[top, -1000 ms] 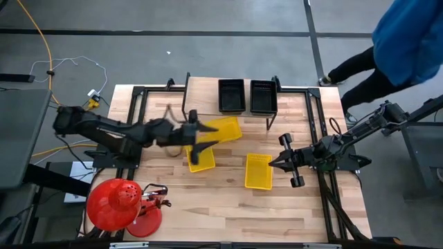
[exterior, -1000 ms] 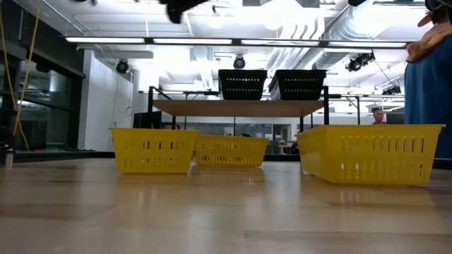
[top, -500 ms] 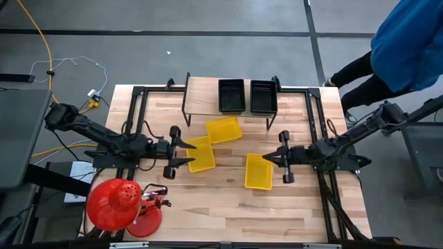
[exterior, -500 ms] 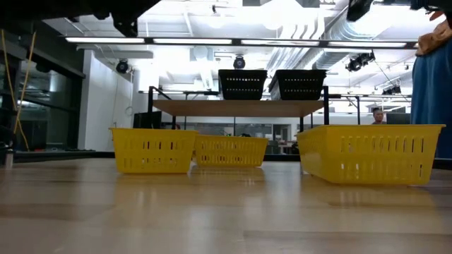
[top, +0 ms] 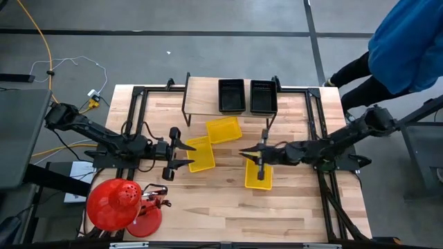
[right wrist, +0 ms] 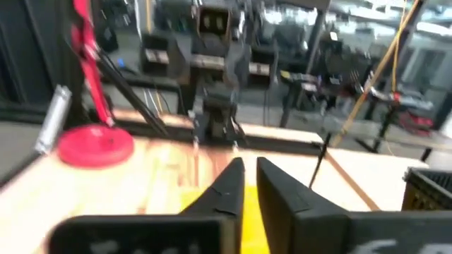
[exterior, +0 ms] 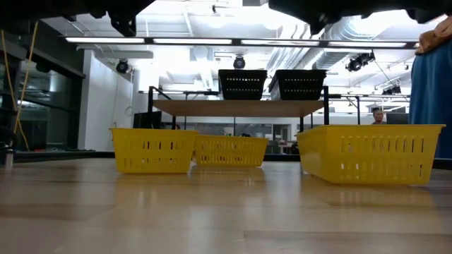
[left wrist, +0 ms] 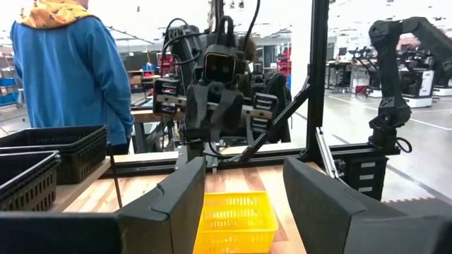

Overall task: Stack baskets on shelf by color
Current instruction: Put the yellow bin on the shelf

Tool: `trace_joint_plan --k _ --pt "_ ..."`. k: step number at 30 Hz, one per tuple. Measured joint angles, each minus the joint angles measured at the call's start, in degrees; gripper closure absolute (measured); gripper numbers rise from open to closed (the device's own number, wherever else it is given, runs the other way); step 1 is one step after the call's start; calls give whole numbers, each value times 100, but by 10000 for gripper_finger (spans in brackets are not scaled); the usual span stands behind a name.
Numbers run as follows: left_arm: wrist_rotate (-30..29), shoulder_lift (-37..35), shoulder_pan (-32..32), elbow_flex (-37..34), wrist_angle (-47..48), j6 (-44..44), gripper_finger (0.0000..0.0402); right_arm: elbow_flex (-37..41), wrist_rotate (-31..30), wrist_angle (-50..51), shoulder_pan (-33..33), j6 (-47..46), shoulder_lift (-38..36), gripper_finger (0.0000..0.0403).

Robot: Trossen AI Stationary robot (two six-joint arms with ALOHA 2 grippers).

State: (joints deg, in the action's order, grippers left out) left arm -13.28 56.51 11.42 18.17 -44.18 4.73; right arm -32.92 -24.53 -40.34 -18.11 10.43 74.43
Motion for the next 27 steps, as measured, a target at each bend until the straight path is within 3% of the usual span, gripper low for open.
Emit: trace_joint_plan --k 7,10,15,27 --pt "1 2 0 0 108 -7 220 -1001 -552 1541 19 -260 869 253" --pt "2 2 0 0 108 -4 220 -1489 -563 2542 93 -254 1295 221" --pt "2 4 0 0 109 -7 220 -2215 -888 3617 333 -117 2104 211" --pt "22 4 0 0 113 -64 220 -3345 -1913 4713 746 417 3499 211"
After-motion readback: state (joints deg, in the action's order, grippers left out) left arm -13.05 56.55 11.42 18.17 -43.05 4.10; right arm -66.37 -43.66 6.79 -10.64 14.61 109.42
